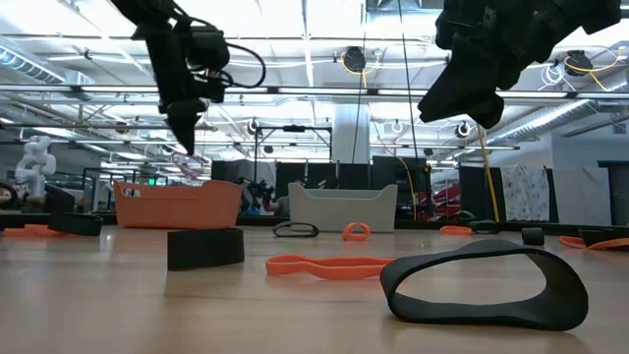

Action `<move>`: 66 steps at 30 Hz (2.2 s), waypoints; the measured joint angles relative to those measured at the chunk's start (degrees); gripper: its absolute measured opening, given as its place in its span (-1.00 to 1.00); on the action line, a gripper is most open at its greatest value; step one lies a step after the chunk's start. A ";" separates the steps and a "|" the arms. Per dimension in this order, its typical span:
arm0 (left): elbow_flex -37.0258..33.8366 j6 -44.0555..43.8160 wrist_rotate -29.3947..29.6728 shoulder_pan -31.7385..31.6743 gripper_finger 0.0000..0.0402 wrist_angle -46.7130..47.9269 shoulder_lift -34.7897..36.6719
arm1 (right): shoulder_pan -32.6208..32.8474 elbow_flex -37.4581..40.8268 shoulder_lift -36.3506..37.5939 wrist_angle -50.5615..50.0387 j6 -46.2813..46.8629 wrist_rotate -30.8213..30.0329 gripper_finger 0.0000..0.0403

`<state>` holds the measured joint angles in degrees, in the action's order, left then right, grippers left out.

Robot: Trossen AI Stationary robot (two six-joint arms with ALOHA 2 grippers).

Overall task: Sort rubber bands into baskets
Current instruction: Put the orange rubberband into the orange bin

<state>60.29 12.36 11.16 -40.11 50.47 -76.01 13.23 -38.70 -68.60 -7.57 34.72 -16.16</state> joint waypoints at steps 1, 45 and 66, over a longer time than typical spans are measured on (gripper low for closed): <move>0.00 -0.01 -0.07 -0.10 -0.90 0.21 0.00 | 0.00 0.00 0.00 -0.02 0.00 0.00 -0.60; -23.78 -36.46 -18.40 26.06 -0.44 9.78 0.00 | 0.04 0.00 0.00 -0.01 0.85 -0.02 -0.60; -28.84 -37.85 -19.74 28.25 -0.62 2.88 0.09 | 0.06 0.00 0.00 0.04 0.89 -0.26 -0.60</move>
<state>31.45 -25.49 -8.58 -11.86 53.35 -75.92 13.30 -38.70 -68.60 -7.53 35.61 -16.43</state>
